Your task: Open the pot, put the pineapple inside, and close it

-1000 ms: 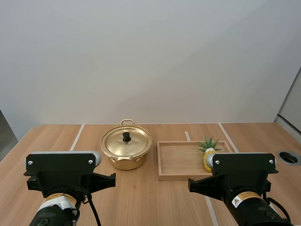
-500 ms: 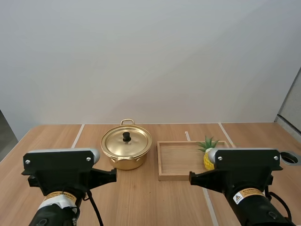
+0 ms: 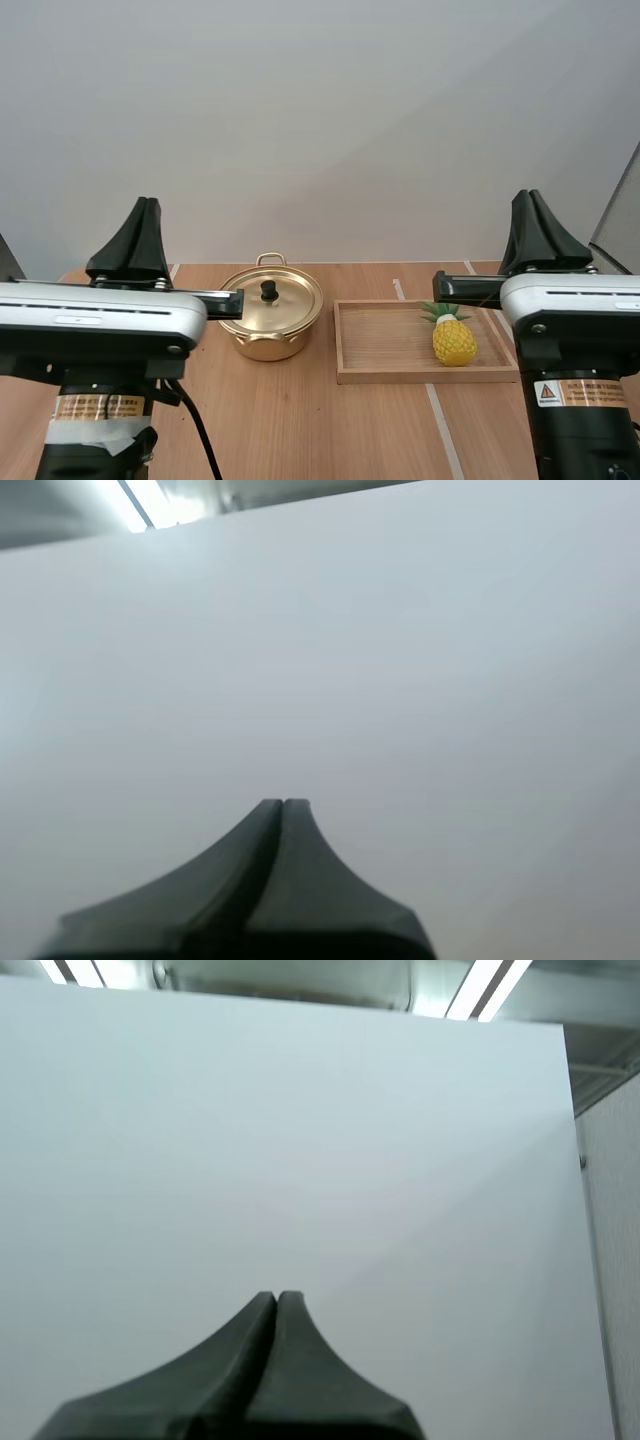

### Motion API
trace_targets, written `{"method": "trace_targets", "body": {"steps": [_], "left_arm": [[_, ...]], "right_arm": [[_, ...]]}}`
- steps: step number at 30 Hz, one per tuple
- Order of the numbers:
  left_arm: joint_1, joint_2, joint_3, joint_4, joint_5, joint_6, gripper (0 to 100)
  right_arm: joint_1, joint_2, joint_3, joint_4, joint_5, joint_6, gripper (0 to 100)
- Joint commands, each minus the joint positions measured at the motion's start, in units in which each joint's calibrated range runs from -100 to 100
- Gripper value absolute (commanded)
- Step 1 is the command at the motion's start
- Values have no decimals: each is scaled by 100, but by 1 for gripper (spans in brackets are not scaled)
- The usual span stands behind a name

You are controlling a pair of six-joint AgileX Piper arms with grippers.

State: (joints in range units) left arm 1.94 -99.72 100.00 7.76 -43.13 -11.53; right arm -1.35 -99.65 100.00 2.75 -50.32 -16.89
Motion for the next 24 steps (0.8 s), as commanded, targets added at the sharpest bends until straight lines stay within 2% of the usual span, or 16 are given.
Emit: {"method": "trace_targets", "body": {"steps": [1,5,7,10,12,16,18,24], "left_arm": [[-17,-28,-153,960,-600,-152,0],[-17,-28,-505,973,-101,-868,0],[-17,-28,-726,1070,517,-909,0],[-17,-28,-1268,1029,2083,-920,0],[-17,27,-1589,993,2901,-920,0],[-17,423,-2380,922,3713,-920,0],[-17,675,-2809,922,4079,-1011,0],[-17,1693,-4133,922,5175,-1327,0]], "right_arm": [[10,-35,0,-93,-1596,12,0],[10,-35,-194,-93,-1141,-319,0],[10,-35,-441,-93,-412,-470,0],[10,-35,-1118,-4,1898,-695,0],[10,-35,-1591,354,3082,-695,0],[10,417,-2194,463,3564,-733,0],[10,765,-2517,463,3840,-960,0],[1,1834,-3724,463,5417,-1068,0]]}}
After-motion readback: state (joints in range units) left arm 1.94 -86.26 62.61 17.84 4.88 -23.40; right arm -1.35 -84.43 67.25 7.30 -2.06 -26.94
